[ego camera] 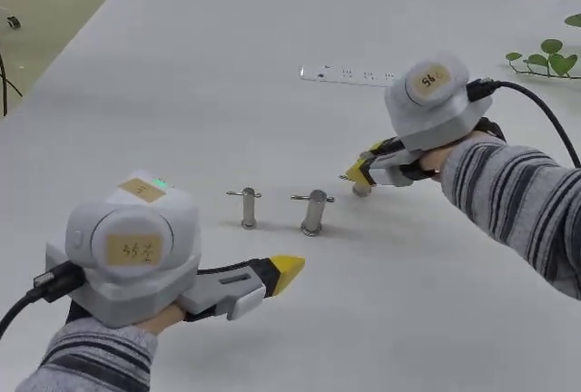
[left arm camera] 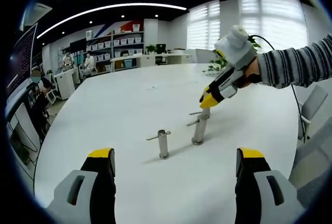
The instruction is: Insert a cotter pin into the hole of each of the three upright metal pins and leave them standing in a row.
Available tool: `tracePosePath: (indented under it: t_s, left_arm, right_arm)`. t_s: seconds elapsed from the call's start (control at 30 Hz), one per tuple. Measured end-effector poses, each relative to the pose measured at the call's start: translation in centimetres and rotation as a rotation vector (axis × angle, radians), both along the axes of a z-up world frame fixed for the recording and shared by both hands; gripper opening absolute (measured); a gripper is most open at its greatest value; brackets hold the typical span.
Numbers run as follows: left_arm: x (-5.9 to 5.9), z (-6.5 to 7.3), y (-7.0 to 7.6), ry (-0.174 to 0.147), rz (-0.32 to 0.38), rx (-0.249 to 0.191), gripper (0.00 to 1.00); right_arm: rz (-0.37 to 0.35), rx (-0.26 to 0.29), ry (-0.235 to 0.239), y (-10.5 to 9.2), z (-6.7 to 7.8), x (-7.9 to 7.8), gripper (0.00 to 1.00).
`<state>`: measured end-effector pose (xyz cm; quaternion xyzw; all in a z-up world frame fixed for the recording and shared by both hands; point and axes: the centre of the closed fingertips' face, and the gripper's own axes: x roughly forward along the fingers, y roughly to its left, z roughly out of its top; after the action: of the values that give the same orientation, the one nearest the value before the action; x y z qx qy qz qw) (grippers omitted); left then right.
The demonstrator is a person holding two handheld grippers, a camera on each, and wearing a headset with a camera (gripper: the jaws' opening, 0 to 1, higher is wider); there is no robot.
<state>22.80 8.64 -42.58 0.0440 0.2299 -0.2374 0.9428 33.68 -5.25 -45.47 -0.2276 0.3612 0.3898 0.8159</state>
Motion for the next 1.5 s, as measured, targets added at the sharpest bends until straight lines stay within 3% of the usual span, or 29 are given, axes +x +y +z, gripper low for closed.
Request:
tracePosePath:
  t_s: [0.13, 0.23, 0.73, 1.17, 1.5]
  left_arm:
    - [0.0, 0.2, -0.1, -0.005, -0.001, -0.005, 0.96]
    - [0.1, 0.3, -0.1, -0.010, -0.003, -0.001, 0.96]
    - [-0.1, 0.5, -0.3, -0.017, -0.022, 0.012, 0.94]
    - [-0.2, 0.6, -0.6, -0.023, -0.040, 0.015, 0.94]
    - [-0.3, 0.5, -0.6, -0.021, -0.041, 0.017, 0.93]
  right_arm:
    - [-0.018, -0.001, 0.006, -1.6, 0.0, -0.4, 0.09]
    - [-0.057, 0.016, 0.025, -2.6, 0.1, -1.7, 0.09]
    - [-0.073, 0.000, 0.048, -5.3, -0.4, -7.1, 0.09]
    - [-0.039, 0.026, 0.060, -4.5, -0.4, -10.2, 0.09]
    - [0.026, 0.065, 0.048, -2.5, -0.3, -10.7, 0.09]
